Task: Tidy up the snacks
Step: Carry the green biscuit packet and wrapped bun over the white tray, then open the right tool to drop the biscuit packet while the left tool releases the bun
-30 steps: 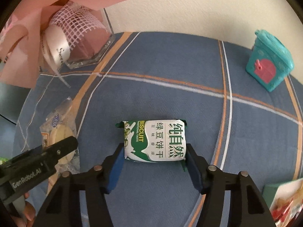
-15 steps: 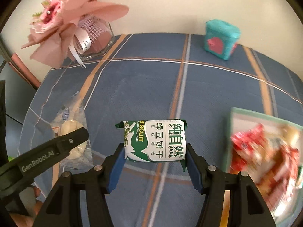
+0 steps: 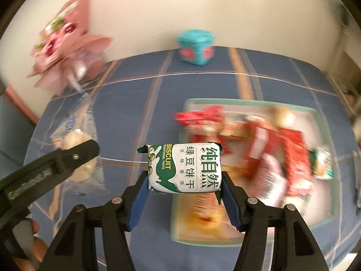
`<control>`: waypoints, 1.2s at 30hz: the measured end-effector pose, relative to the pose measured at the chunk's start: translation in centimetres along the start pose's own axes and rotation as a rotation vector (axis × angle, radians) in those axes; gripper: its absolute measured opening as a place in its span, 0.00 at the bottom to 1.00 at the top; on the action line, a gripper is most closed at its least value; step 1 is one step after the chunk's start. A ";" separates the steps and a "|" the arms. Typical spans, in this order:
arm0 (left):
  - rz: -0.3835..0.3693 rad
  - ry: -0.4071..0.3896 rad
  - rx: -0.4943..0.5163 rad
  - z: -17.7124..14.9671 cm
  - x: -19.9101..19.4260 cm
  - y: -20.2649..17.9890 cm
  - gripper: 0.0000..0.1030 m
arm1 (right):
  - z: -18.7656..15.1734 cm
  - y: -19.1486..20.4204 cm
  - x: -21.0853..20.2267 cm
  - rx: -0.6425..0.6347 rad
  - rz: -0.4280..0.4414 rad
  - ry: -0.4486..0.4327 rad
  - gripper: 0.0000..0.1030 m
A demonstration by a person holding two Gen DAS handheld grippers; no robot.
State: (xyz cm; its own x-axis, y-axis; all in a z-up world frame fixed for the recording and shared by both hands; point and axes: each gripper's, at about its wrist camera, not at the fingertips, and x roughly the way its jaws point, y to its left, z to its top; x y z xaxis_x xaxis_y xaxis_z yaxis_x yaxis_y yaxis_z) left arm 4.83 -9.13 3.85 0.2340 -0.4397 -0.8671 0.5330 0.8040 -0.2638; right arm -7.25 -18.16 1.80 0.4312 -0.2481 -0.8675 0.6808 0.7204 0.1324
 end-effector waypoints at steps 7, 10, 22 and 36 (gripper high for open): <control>-0.059 0.044 0.172 -2.7 0.9 -7.7 0.55 | -2.0 -8.8 -1.2 0.177 -0.101 0.025 0.62; -0.079 0.071 0.215 -3.7 1.6 -10.1 0.55 | -2.6 -11.4 -1.5 0.232 -0.125 0.035 0.62; -0.081 0.107 0.263 -4.5 5.0 -12.8 0.60 | -3.5 -14.4 0.0 0.300 -0.128 0.074 0.64; 0.017 0.023 0.227 -3.8 2.1 -9.8 0.87 | -3.7 -13.1 -0.4 0.273 -0.121 0.062 0.75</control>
State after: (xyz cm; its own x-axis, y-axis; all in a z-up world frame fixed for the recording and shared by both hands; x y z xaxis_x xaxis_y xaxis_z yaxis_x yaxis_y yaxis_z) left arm -2.98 -16.44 3.05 0.2272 -0.4149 -0.8810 0.6990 0.6994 -0.1491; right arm -18.48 -25.10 -1.32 0.3057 -0.2752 -0.9115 0.8627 0.4851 0.1429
